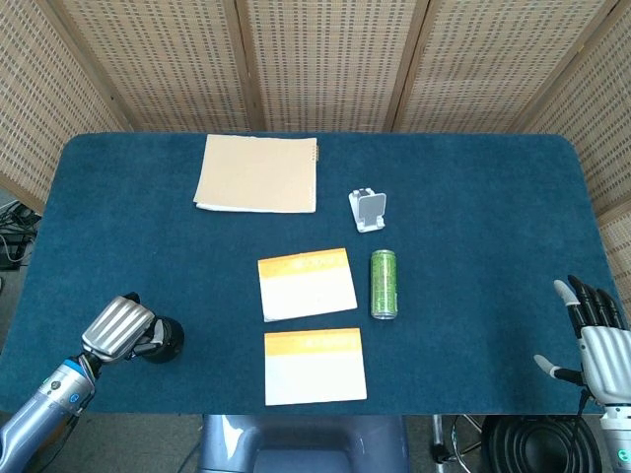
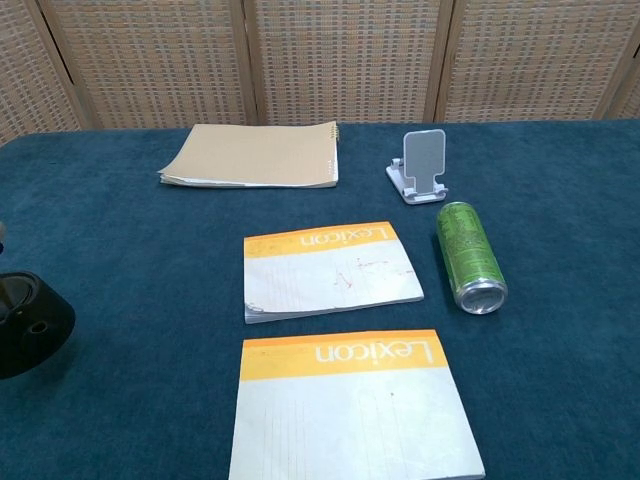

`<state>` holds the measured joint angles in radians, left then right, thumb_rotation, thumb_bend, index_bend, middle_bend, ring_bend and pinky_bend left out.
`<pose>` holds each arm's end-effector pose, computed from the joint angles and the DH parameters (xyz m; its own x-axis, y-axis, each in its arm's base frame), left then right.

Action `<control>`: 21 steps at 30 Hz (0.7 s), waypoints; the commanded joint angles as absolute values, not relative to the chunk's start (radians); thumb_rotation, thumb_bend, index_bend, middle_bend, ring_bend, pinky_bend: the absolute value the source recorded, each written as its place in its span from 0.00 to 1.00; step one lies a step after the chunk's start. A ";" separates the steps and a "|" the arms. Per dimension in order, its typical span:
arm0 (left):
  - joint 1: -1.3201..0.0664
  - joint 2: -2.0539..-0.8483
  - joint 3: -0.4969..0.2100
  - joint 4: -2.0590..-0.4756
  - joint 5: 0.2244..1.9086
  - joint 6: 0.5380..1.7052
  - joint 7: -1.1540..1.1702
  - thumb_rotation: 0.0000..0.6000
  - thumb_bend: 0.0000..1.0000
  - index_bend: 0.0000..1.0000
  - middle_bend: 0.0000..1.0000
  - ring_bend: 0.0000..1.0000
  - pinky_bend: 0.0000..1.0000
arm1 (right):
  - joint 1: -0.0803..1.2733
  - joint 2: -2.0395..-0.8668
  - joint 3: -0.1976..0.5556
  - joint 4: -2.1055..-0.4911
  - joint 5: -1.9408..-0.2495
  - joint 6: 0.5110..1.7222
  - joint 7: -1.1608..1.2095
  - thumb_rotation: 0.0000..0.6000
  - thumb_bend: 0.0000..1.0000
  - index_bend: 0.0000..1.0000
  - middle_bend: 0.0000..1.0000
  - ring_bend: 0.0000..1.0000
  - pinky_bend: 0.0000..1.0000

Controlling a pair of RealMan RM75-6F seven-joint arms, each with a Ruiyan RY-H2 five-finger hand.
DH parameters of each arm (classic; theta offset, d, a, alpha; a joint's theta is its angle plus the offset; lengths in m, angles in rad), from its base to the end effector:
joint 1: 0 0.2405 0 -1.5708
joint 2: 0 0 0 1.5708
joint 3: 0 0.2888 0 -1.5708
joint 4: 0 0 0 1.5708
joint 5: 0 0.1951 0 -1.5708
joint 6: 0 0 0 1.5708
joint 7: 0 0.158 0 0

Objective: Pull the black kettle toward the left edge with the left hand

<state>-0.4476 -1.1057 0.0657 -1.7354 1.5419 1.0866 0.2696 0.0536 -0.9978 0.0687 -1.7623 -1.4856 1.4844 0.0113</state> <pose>-0.2585 0.2595 0.1069 0.6549 0.2548 0.7114 0.7288 -0.4617 -0.5056 -0.3171 -0.1880 0.2178 0.3560 0.0012 0.9345 -0.9343 0.0221 0.3559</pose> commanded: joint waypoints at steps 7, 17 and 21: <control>-0.456 -1.124 0.038 -1.707 1.490 1.071 0.327 0.00 0.83 1.00 1.00 0.87 0.77 | 0.054 -0.998 0.069 -1.763 -1.485 1.483 0.012 1.00 0.00 0.00 0.00 0.00 0.00; -0.493 -1.147 -0.022 -1.681 1.472 1.076 0.321 0.11 0.94 1.00 1.00 0.87 0.86 | 0.052 -0.995 0.069 -1.764 -1.488 1.488 0.019 1.00 0.00 0.00 0.00 0.00 0.00; -0.521 -1.162 -0.051 -1.648 1.486 1.077 0.305 0.19 1.00 1.00 1.00 0.87 0.86 | 0.052 -0.993 0.070 -1.763 -1.488 1.489 0.023 1.00 0.00 0.00 0.00 0.00 0.00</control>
